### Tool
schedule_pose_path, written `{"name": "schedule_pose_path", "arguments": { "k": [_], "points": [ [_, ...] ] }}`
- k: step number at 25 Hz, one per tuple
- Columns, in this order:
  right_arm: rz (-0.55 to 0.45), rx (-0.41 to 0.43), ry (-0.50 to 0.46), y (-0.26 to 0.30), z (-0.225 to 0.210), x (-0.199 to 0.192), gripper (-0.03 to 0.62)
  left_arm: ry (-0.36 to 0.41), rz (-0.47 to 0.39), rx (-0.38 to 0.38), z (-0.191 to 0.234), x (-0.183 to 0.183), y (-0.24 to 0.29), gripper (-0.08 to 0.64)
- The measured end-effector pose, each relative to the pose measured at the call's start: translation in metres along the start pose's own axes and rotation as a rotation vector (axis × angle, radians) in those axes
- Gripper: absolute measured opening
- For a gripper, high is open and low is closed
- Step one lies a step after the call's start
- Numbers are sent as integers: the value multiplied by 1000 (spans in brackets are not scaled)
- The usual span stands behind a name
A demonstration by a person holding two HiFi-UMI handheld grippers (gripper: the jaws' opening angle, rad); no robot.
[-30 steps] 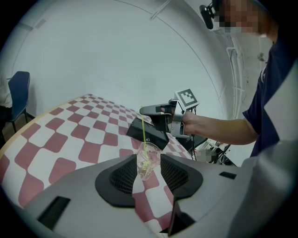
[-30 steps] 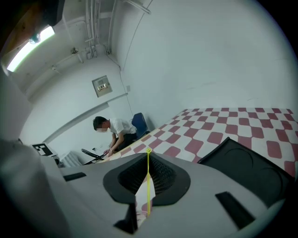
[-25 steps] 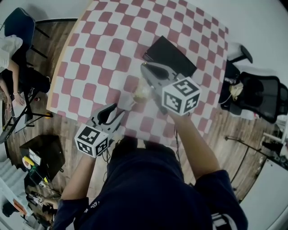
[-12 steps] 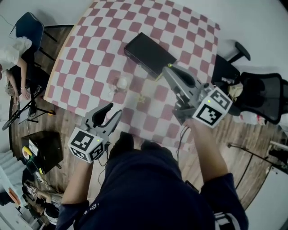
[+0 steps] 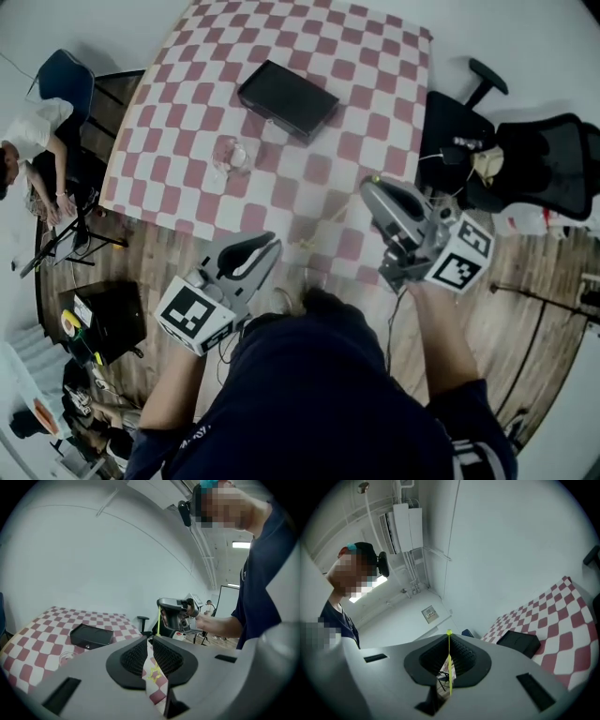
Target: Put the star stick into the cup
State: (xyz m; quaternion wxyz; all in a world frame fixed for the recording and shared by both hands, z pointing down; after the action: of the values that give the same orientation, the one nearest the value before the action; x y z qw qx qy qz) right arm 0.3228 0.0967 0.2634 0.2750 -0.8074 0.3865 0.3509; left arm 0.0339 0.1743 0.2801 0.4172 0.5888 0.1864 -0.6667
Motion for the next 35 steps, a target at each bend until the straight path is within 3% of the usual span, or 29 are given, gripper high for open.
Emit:
{"name": "schedule_pose_path", "arguments": {
  "k": [4,12,17,26,35],
  "points": [
    [14,-11,38,-14,37,-38,21,32,-52,10,-22,-8,-32,38],
    [11,-12,-39,-25,155,-89,21,20,-132,-5,-68,-46,-131,31],
    [76,8,-94,-38,209,-114,21,25,-166,46,-104,-57,-176,31],
    [207,40,-279,-108,262,-133,21,46,-271,257,-181,-57,-184,31],
    [252,113,-319,-163,270,-133,21,56,-272,326,-266,-68,-182,31]
  ]
}}
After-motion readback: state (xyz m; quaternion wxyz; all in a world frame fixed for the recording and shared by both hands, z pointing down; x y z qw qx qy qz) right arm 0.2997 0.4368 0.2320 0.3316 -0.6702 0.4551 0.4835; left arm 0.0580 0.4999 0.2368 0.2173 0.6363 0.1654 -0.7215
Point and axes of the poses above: the fingertips, and each gripper's own axes: y forward along the fingers, z to its left, x out of its top, the point moved 10 cm from there along -y, backward along the fingers, and after that the axes turned 7 degrees about -z, right-handed, at the moved point
